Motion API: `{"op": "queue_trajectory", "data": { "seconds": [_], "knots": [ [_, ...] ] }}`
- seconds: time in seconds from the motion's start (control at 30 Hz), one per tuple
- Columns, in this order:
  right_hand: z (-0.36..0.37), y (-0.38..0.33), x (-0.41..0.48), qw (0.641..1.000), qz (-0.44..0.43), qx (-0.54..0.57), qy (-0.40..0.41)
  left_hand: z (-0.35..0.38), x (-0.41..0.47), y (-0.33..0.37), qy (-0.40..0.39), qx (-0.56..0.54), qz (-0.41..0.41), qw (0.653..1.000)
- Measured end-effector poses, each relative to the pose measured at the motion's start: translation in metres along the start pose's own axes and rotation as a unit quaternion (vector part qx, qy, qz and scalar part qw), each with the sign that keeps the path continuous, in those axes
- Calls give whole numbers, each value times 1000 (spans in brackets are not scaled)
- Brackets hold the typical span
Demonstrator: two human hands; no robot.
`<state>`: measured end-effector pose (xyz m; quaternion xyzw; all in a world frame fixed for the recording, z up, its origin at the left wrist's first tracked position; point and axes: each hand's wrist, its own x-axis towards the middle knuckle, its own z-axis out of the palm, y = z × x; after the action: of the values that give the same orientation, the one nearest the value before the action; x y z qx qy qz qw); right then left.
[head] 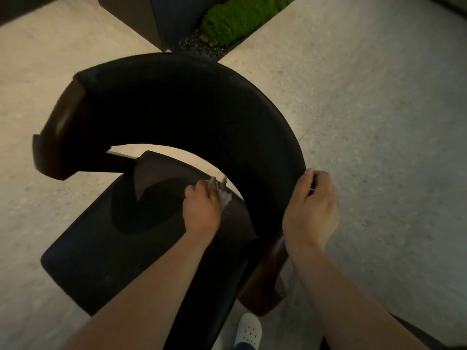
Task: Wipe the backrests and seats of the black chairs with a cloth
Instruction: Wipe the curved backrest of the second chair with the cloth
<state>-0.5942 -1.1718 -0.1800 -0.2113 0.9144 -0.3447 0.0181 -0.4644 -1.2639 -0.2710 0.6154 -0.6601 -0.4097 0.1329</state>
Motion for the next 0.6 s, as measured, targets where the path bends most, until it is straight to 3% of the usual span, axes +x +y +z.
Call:
{"op": "queue_trajectory", "data": {
  "seconds": [0.17,0.33,0.6],
  "knots": [
    [-8,-6,0,999,24,11,-45,-47,-24,13,-18,-1,28,999],
    [-36,-21,0,987,104,30,-122,-94,-45,32,2,13,83,996],
    [-89,-46,-40,983,87,40,-154,-164,-76,65,18,-5,154,988]
  ]
}}
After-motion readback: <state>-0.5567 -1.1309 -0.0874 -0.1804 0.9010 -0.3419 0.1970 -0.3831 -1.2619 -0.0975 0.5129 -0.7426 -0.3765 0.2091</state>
